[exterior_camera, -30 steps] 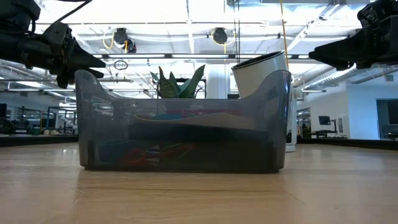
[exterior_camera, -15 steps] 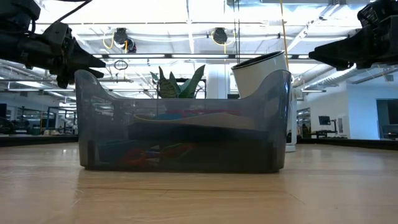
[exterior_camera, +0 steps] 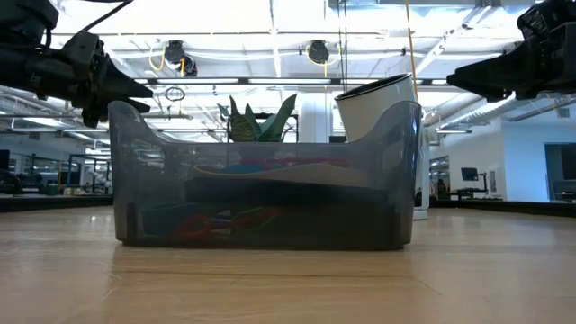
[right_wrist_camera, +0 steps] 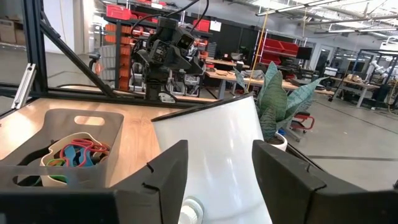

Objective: Pick and place rubber bands into bin
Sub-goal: Return to Home Position

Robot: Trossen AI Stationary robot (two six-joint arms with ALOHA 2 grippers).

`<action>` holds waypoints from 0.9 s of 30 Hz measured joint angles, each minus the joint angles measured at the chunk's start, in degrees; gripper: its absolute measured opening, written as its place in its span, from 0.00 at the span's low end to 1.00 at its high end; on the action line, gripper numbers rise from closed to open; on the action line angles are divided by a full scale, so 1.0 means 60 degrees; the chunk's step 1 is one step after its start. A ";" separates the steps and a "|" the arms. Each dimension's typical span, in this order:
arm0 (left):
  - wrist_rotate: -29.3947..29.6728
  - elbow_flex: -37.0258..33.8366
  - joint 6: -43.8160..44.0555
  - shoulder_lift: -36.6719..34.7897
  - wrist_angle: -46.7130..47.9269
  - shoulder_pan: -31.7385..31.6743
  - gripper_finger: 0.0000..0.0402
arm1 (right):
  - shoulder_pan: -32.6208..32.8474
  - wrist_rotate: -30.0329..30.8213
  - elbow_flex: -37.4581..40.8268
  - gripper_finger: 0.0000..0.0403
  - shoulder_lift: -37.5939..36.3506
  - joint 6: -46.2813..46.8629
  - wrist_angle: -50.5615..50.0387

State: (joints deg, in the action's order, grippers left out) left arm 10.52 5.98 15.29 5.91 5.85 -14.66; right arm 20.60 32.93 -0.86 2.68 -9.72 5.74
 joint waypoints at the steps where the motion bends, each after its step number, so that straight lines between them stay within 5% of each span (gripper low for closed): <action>1: -0.0002 0.0000 0.0004 0.0000 0.0000 0.0000 0.56 | 0.0002 0.0000 0.0000 0.43 0.0000 0.0000 0.0001; 27: -0.0002 0.0000 0.0000 0.0000 0.0000 0.0004 0.56 | 0.0000 0.0000 -0.0003 0.43 0.0000 0.0000 0.0003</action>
State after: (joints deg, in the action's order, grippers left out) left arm 10.50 5.98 15.29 5.91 5.85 -14.63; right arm 20.60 32.93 -0.88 2.68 -9.71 5.76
